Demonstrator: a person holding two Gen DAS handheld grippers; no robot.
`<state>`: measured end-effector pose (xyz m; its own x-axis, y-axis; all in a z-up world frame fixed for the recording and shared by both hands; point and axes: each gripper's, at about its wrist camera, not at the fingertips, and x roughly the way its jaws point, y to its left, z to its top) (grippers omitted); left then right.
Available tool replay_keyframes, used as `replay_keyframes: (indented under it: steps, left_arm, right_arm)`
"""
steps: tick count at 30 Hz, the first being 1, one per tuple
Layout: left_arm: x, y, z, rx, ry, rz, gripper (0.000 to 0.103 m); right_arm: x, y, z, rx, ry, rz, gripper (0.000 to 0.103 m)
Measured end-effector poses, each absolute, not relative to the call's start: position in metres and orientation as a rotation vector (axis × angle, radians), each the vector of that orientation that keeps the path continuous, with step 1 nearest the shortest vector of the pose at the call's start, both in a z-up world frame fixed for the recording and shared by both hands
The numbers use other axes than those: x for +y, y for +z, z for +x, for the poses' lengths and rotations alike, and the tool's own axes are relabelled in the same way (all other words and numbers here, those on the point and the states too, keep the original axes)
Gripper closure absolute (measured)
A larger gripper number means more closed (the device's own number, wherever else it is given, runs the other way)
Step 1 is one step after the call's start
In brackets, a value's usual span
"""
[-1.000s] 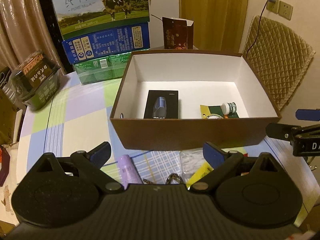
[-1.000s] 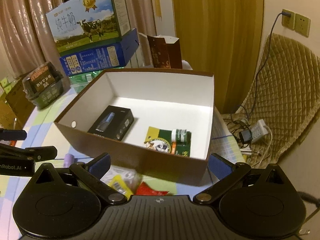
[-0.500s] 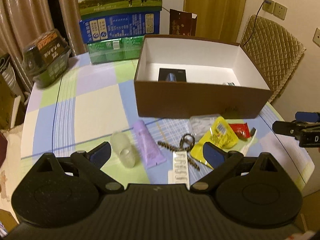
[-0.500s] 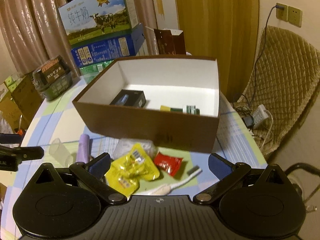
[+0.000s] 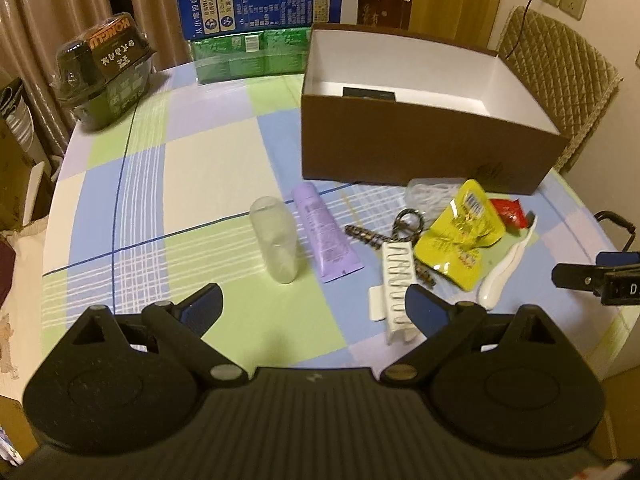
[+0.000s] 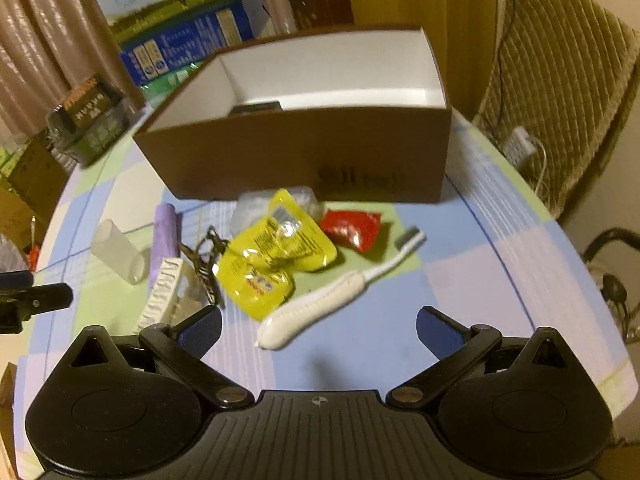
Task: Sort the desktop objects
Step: 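Withdraw both tools, right toward white toothbrush while left approaches clear plastic cup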
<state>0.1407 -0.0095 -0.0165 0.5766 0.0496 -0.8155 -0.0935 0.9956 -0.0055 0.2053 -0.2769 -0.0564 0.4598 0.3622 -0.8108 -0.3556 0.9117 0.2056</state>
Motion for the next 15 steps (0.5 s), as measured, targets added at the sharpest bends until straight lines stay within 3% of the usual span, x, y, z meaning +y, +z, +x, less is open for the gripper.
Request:
replay_keyframes:
  steps: [11, 15]
  left_arm:
    - [0.002, -0.041, 0.152, 0.977, 0.107, -0.026, 0.007]
    - [0.006, -0.048, 0.159, 0.987, 0.112, -0.02, 0.009]
  right_arm:
    - [-0.281, -0.085, 0.214, 1.056, 0.335, 0.03, 0.003]
    - [-0.28, -0.092, 0.219, 1.067, 0.309, 0.037, 0.012]
